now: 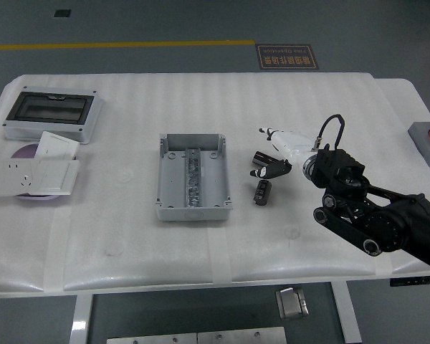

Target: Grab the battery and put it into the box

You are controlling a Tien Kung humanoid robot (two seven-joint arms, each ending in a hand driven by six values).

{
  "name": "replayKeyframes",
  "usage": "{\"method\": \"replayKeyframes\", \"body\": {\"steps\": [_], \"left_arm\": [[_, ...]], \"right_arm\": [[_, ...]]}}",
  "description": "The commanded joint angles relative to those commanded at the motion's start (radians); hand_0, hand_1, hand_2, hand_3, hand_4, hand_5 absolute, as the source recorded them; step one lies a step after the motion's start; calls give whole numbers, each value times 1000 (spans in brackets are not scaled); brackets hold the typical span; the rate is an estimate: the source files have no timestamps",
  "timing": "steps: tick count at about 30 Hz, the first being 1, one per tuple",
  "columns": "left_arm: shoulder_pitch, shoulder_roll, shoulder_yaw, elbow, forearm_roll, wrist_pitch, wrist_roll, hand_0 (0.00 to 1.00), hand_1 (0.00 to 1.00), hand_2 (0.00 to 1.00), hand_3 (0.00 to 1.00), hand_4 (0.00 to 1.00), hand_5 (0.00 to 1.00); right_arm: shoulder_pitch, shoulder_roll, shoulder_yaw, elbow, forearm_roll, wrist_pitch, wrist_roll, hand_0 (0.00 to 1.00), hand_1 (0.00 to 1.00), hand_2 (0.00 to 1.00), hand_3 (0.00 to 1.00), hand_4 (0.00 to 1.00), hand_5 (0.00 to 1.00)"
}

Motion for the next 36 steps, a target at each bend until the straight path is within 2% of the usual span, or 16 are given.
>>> {"method": "replayKeyframes", "body": {"steps": [10, 11, 16, 17, 22, 23, 28, 29, 36], "left_arm": [[2, 0, 1, 0, -4, 3, -9, 667, 710, 612, 594, 599, 248], [2, -1, 1, 0, -4, 4, -10, 667, 709, 612, 592, 593, 236], [2, -2, 2, 0, -4, 5, -13, 667, 709, 612, 592, 593, 236], [2, -2, 4, 0, -6, 6, -14, 667, 709, 609, 589, 582, 242], [1, -1, 13, 0, -14, 6, -17, 667, 709, 609, 589, 582, 242], [1, -1, 14, 0, -14, 6, -17, 665, 707, 608, 590, 579, 243], [1, -2, 19, 0, -18, 4, -22, 665, 707, 608, 590, 579, 243], [1, -3, 20, 0, -19, 4, -23, 664, 708, 607, 592, 578, 245], [-1, -3, 32, 0, -29, 9, -33, 659, 705, 607, 592, 579, 244]], "right_arm": [[-3, 17, -24, -31, -19, -23, 4, 741, 736, 829, 998, 967, 546], [-3, 18, -25, -31, -23, -29, 5, 716, 551, 705, 927, 945, 564], [-3, 18, -30, -34, -39, -46, 4, 716, 551, 705, 927, 945, 564], [-3, 18, -32, -36, -41, -47, 5, 589, 362, 536, 783, 645, 347], [-2, 18, -43, -49, -42, -52, 7, 589, 362, 536, 783, 645, 347], [-3, 18, -45, -52, -41, -52, 7, 479, 319, 521, 715, 515, 247], [-4, 21, -51, -63, -39, -56, 10, 479, 319, 521, 715, 515, 247], [-4, 21, -52, -63, -39, -56, 11, 431, 299, 523, 707, 440, 199], [-6, 23, -60, -66, -36, -66, 18, 431, 294, 517, 704, 466, 214]]}}
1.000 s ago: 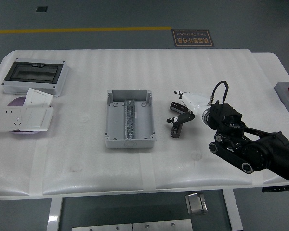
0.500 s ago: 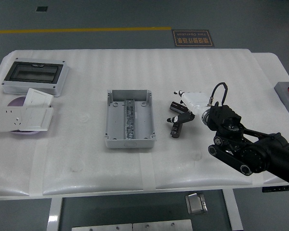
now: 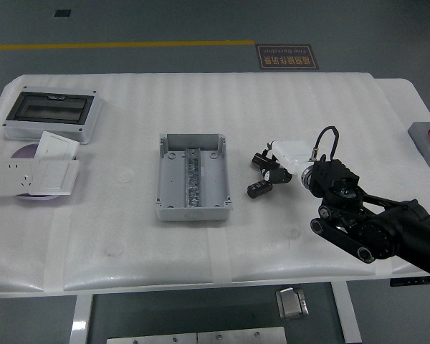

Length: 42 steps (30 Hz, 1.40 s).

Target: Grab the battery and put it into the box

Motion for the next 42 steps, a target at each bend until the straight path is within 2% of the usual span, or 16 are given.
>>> {"method": "replayKeyframes", "body": {"steps": [11, 21, 34, 35, 40, 41, 42], "left_arm": [[-2, 2, 11, 0, -4, -4, -18, 658, 699, 611, 588, 588, 253], [-3, 1, 14, 0, 14, -19, -19, 649, 698, 623, 588, 580, 246], [-4, 3, 15, 0, 20, -21, -19, 646, 698, 646, 597, 562, 233], [-5, 3, 16, 0, 21, -21, -19, 644, 697, 645, 597, 535, 216], [-6, 3, 18, 0, 21, -21, -20, 644, 697, 645, 597, 535, 216], [-6, 3, 19, 0, 20, -21, -20, 644, 697, 644, 598, 534, 214], [-6, 3, 19, 0, 20, -21, -20, 644, 697, 644, 598, 534, 214]], "right_arm": [[-2, 5, -23, 3, 6, 3, -2, 420, 284, 487, 700, 481, 221], [-3, 8, -34, 12, 13, 0, 2, 421, 283, 502, 704, 485, 225], [1, -1, -37, 38, 23, 19, -3, 431, 282, 509, 712, 495, 231], [0, -1, -38, 38, 23, 19, -3, 456, 293, 525, 751, 609, 283], [0, -1, -41, 35, 26, 15, -2, 456, 293, 525, 751, 609, 283], [0, -1, -42, 34, 27, 14, -2, 469, 300, 540, 783, 651, 303], [0, -1, -42, 33, 28, 12, -1, 469, 300, 540, 783, 651, 303]]}}
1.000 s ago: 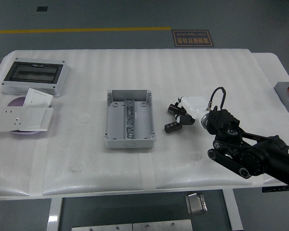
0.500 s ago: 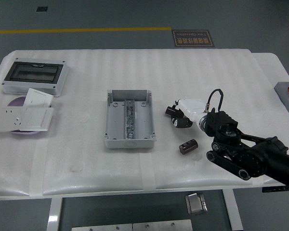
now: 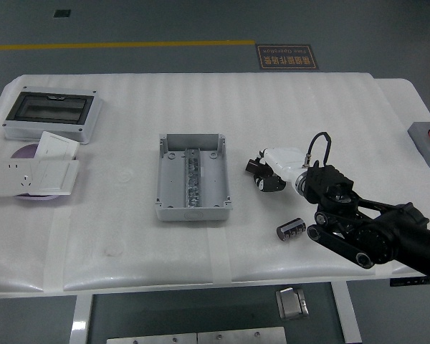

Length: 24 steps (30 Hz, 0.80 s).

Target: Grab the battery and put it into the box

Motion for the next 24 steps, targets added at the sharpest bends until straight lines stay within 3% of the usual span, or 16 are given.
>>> {"method": "replayKeyframes", "body": {"steps": [16, 24], "left_arm": [[-4, 3, 1, 0, -10, 8, -6, 643, 698, 642, 595, 514, 202], [-6, 4, 0, 0, -16, 15, -13, 643, 699, 639, 595, 484, 176]], "right_arm": [[-1, 0, -5, -12, 1, -32, 11, 469, 301, 548, 804, 640, 298], [-4, 3, -12, -19, 2, -49, 17, 469, 294, 543, 783, 563, 259]]}}
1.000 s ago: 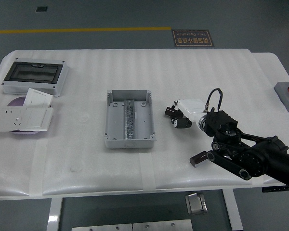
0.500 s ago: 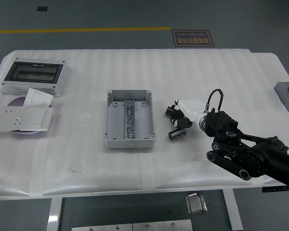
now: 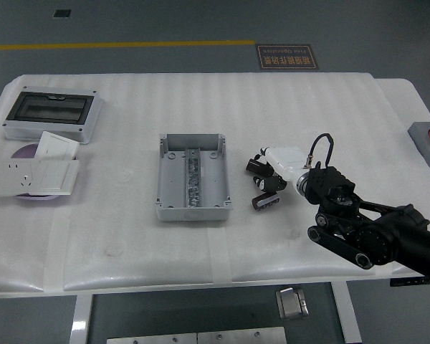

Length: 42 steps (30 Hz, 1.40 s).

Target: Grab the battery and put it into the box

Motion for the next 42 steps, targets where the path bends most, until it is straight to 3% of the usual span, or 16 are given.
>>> {"method": "replayKeyframes", "body": {"steps": [16, 17, 22, 23, 31, 37, 42], "left_arm": [[1, -1, -12, 0, 8, -1, 1, 642, 697, 645, 596, 482, 175], [1, -1, -12, 0, 7, -1, 1, 642, 698, 647, 597, 483, 177], [1, -1, -10, 0, 5, 1, 0, 642, 698, 647, 597, 483, 177], [0, -1, -10, 0, 4, 1, 0, 641, 696, 647, 598, 485, 181], [1, 1, -12, 0, 7, 2, -1, 641, 696, 649, 598, 487, 182], [3, 0, -13, 0, 9, 2, -2, 639, 695, 650, 601, 490, 184], [4, 0, -14, 0, 9, 2, -2, 638, 695, 652, 600, 501, 195]], "right_arm": [[0, 3, -14, 1, -8, -16, -1, 444, 284, 480, 724, 564, 277], [0, 4, -15, 0, -9, -18, 0, 438, 278, 468, 679, 433, 168], [0, 4, -17, -3, -11, -23, 0, 438, 278, 468, 679, 433, 168], [0, 4, -16, -3, -12, -24, 0, 435, 275, 468, 678, 379, 78], [4, -4, 6, 6, -22, -40, 4, 428, 271, 462, 676, 359, 55], [2, -15, 52, 42, -29, -49, 6, 421, 269, 460, 671, 358, 51], [-15, -27, 116, 117, -27, -56, 4, 407, 264, 454, 664, 349, 50]]}}
